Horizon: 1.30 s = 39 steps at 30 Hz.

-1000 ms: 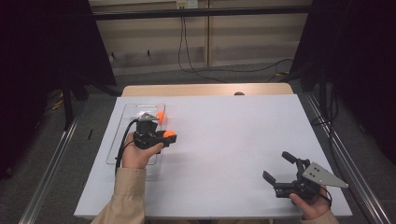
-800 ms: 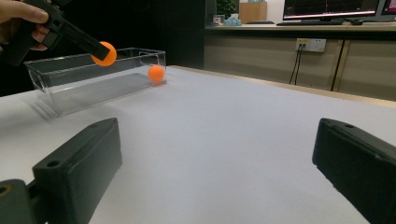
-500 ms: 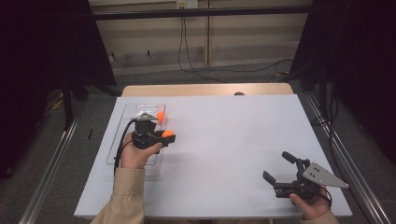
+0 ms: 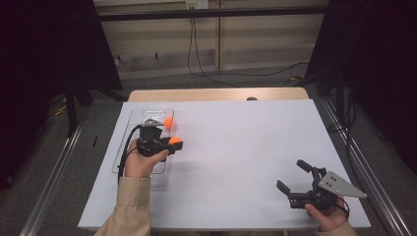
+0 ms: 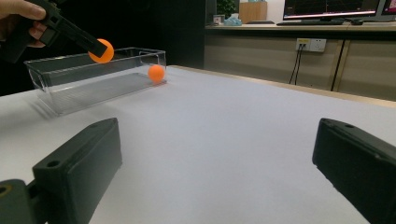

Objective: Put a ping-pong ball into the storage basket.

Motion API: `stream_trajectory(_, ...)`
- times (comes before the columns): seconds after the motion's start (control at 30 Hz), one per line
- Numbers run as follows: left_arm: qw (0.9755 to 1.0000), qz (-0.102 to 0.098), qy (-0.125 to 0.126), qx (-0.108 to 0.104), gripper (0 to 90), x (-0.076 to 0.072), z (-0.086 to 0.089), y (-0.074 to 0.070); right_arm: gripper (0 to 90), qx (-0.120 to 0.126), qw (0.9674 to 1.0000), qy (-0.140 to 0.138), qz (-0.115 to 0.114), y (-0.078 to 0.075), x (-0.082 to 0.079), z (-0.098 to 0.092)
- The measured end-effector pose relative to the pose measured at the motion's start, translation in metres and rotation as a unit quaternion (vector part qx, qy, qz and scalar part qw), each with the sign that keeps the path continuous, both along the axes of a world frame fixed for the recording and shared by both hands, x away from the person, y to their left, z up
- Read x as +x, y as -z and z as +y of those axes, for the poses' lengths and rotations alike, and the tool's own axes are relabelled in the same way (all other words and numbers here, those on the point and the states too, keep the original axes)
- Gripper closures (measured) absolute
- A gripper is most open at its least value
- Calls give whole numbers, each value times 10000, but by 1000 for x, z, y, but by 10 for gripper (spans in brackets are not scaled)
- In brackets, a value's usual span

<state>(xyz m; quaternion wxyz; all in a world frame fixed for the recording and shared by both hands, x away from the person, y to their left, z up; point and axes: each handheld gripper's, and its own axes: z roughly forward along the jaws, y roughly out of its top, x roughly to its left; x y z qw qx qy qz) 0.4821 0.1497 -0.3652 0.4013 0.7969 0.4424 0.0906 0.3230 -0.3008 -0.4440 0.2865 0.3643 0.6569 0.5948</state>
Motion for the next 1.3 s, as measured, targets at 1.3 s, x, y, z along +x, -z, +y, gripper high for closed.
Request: stream_trajectory(1.3, 9999, -15, -111, 3, 511, 0, 16, -6, 11, -3, 10000, -29, 2, 0, 0, 0)
